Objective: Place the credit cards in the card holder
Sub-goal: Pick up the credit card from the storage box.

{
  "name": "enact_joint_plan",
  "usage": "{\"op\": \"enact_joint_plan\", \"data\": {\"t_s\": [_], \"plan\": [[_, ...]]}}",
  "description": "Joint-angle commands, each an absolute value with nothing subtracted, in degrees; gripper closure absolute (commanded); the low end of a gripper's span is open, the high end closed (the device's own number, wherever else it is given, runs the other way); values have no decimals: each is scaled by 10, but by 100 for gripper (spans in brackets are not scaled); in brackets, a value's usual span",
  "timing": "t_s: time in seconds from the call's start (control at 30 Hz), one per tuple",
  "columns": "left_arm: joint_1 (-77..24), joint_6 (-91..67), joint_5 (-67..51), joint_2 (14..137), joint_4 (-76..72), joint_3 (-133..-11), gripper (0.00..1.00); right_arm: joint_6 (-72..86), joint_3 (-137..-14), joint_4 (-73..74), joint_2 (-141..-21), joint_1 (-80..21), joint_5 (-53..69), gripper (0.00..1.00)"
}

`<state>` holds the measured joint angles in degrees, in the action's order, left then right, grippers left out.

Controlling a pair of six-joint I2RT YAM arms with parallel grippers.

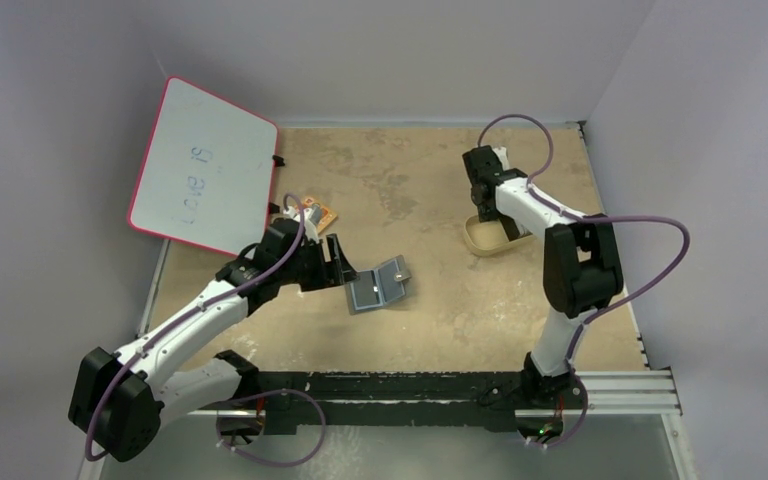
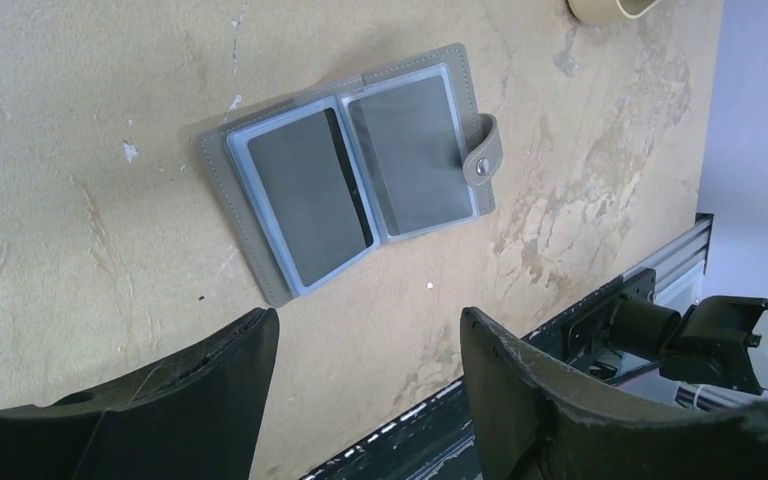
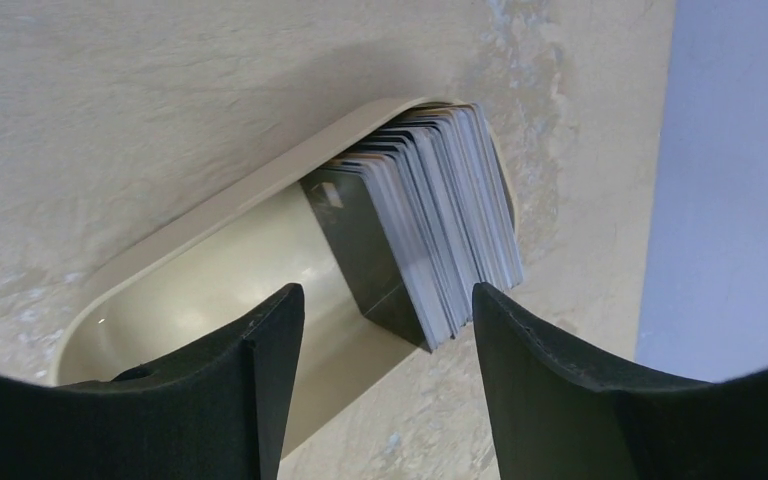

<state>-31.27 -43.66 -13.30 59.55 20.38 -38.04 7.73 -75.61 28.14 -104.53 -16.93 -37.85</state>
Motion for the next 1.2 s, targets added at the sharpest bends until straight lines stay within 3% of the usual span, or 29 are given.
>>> {"op": "enact_joint_plan", "data": {"t_s": [0.0,0.23,0.57,0.93,1.17], "plan": [[-313,-427,-151,586,181,-389,34,54,-776,276,-1063,-144,-414,37],[-313,-429,-149,580,179,-388,34,43,-775,276,-1079,-124,-431,43],[-313,-430,-154,579,176,-387,34,41,-780,292,-1053,-123,-421,68],[-313,-435,-164,580,164,-382,34,58,-805,344,-1038,-124,-413,86],[-313,-441,-159,589,161,-380,35,69,-813,372,-993,-128,-306,98]]}}
